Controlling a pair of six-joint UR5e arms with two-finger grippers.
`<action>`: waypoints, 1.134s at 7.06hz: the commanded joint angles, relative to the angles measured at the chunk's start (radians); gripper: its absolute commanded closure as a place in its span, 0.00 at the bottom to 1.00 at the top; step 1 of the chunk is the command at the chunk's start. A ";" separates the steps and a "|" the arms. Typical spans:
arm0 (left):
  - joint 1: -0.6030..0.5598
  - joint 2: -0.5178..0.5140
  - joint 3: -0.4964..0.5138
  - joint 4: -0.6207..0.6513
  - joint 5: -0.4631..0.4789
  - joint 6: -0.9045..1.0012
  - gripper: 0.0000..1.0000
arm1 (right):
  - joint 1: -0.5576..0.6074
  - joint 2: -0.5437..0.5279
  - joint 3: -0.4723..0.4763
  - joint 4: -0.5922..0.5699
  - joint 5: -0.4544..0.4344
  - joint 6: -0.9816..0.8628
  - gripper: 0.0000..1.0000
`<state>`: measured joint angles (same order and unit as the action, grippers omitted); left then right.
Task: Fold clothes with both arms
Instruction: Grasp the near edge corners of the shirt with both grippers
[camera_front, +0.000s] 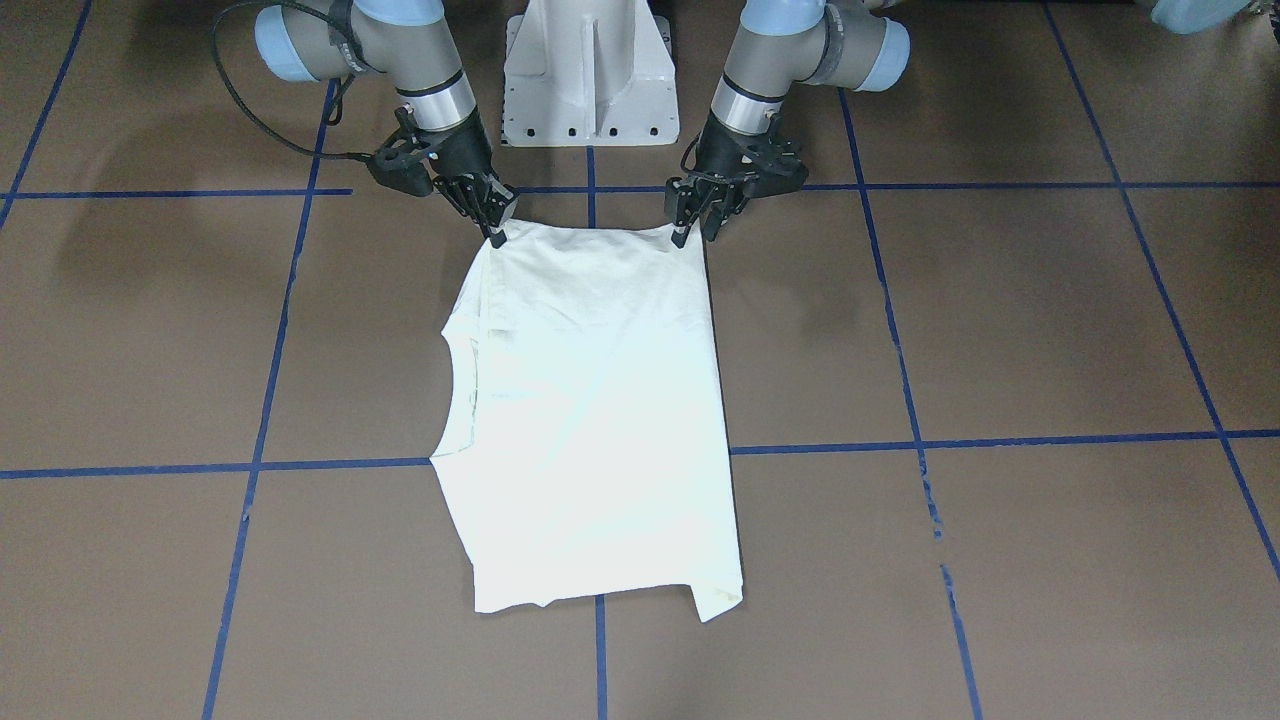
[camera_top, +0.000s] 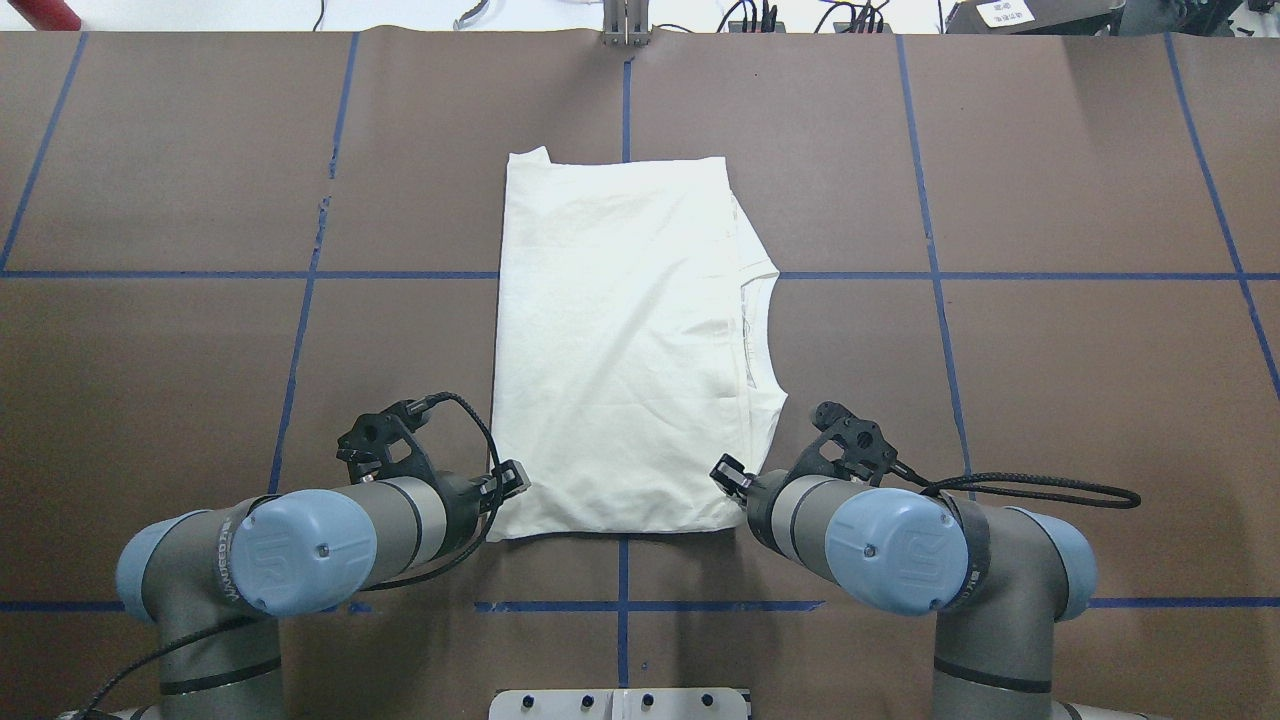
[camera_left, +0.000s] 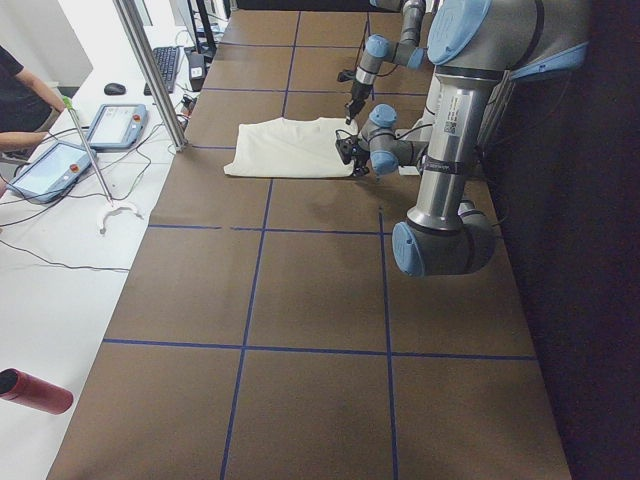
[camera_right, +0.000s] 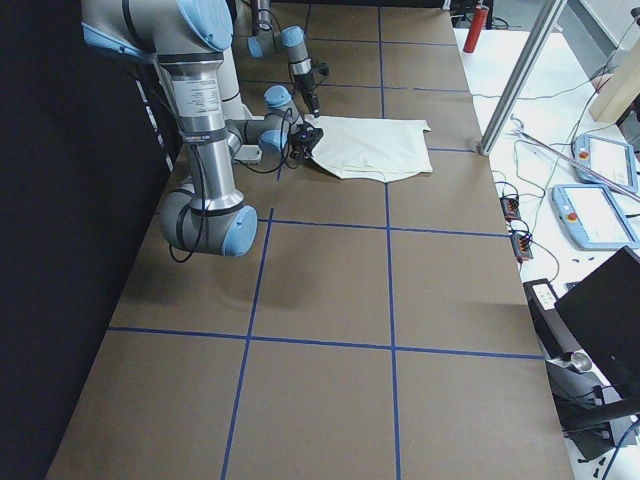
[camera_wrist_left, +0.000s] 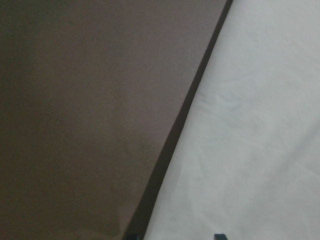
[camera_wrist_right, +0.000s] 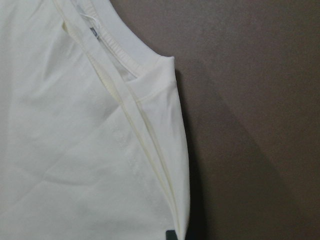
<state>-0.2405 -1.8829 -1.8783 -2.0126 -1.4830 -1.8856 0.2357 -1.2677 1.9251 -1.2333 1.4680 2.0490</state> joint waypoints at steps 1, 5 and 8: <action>0.003 0.002 0.008 0.000 0.001 0.000 0.44 | 0.001 0.001 0.002 0.000 0.000 0.000 1.00; 0.003 -0.004 0.010 0.005 0.001 -0.006 1.00 | 0.002 0.001 0.002 0.000 0.000 0.000 1.00; 0.001 0.002 -0.077 0.065 0.000 -0.006 1.00 | 0.002 -0.025 0.059 0.000 -0.001 0.002 1.00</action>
<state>-0.2387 -1.8833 -1.8980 -1.9930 -1.4821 -1.8913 0.2372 -1.2733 1.9474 -1.2333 1.4684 2.0497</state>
